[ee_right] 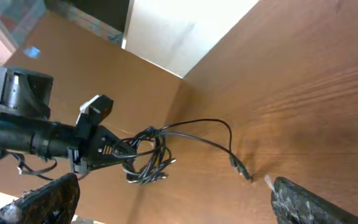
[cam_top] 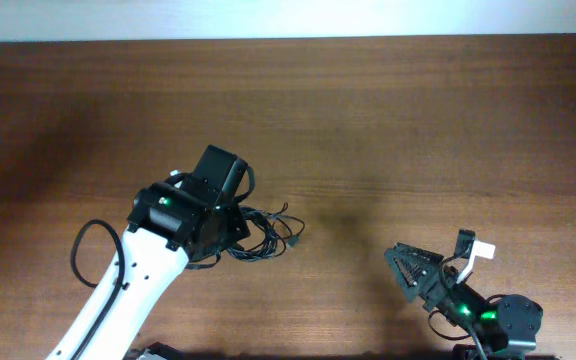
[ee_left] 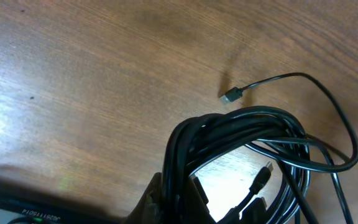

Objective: Untangle cables
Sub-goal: 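Reach the right gripper toward the bundle held by the left gripper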

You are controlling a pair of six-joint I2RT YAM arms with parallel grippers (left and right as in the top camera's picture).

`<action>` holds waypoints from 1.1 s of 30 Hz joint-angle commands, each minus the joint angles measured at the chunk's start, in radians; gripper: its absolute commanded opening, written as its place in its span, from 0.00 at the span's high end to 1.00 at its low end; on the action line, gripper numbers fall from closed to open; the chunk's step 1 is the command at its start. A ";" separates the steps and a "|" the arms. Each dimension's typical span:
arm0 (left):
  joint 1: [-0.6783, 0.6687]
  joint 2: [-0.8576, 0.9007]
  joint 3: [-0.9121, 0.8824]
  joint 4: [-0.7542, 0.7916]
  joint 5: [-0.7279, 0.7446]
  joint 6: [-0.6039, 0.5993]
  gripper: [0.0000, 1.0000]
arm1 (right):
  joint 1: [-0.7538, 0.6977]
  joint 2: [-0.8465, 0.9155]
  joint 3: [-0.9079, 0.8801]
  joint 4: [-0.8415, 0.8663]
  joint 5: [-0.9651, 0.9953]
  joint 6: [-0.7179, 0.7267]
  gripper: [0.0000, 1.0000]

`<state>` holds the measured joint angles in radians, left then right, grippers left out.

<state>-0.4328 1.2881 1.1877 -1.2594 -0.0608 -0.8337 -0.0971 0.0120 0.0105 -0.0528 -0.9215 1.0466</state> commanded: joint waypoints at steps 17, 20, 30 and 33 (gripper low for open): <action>-0.002 -0.015 0.017 0.166 0.084 0.467 1.00 | 0.006 0.415 0.367 0.042 -0.205 0.163 0.01; -0.002 -0.016 0.031 0.172 0.079 0.602 1.00 | 0.050 0.415 0.367 -0.010 -0.187 0.167 0.01; -0.002 -0.142 0.053 0.230 0.015 0.629 1.00 | 0.662 0.470 0.367 -0.168 0.584 0.423 0.10; -0.002 -0.194 0.053 0.230 0.015 0.642 1.00 | 0.749 0.632 0.367 -0.067 0.643 0.567 0.09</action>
<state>-0.4328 1.1419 1.2156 -1.0344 -0.0383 -0.2180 0.6056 0.5434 0.3679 -0.2043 -0.3603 1.4918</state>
